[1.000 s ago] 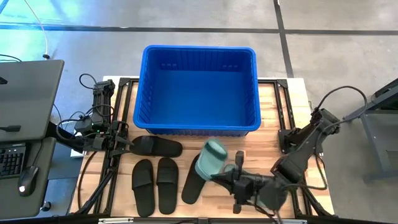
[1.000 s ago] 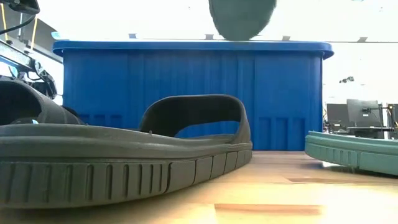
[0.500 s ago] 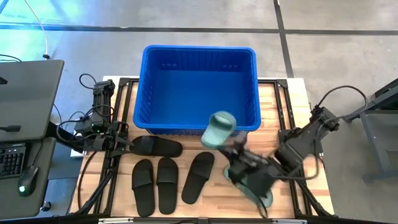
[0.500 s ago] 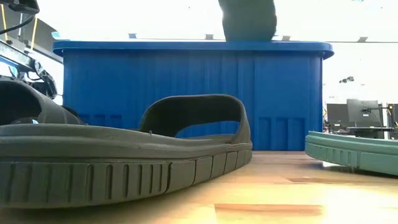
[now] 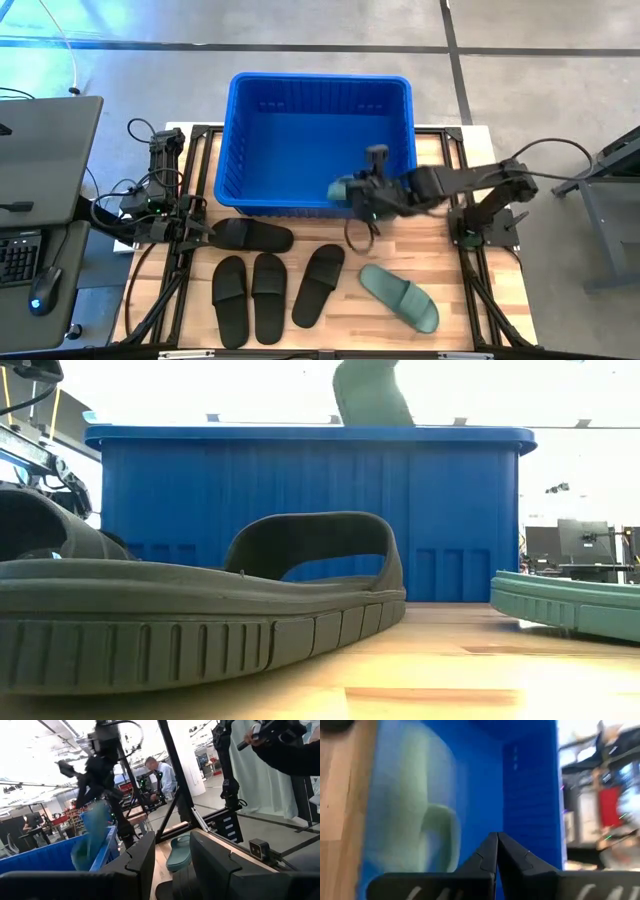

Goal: Pick and place slides into bin
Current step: Put the green slide into the blue bin

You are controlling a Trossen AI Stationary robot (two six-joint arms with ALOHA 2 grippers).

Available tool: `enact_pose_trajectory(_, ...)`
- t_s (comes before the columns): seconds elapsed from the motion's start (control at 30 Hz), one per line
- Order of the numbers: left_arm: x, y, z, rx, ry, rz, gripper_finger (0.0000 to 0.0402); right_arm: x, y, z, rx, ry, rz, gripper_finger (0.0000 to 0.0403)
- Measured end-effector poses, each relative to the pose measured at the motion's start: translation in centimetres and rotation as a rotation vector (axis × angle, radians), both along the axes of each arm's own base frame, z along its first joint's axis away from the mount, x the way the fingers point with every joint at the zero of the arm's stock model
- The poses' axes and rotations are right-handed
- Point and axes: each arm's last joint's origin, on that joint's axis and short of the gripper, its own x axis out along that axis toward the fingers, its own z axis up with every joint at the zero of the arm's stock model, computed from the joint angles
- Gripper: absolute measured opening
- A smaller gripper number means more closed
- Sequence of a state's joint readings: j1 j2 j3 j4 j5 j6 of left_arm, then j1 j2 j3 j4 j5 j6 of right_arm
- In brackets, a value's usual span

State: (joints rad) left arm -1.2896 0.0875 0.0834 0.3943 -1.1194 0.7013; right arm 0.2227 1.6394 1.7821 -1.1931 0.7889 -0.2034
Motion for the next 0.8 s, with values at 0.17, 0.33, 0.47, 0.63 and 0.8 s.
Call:
enact_pose_trajectory(0.17,0.0,0.0,0.0,0.003,0.001,0.0,0.0115,0.6,-1.8,0.1,0.025,-0.015,-0.021,0.0)
enact_pose_trajectory(0.33,0.0,0.0,-0.1,0.007,0.002,0.0,0.0115,1.3,-2.5,0.3,0.14,-0.039,0.065,0.0)
enact_pose_trajectory(0.47,0.0,0.0,-0.1,0.015,0.004,0.0,0.0115,1.5,-3.0,0.2,0.285,-0.079,0.054,0.0)
enact_pose_trajectory(0.63,0.0,-0.1,-0.2,0.023,0.007,0.0,0.0115,1.3,-3.2,-0.1,0.361,-0.101,-0.038,0.0)
enact_pose_trajectory(0.8,0.0,-0.1,-0.2,0.023,0.008,0.0,0.0115,0.7,-1.2,-0.6,0.58,-0.048,-0.015,0.0)
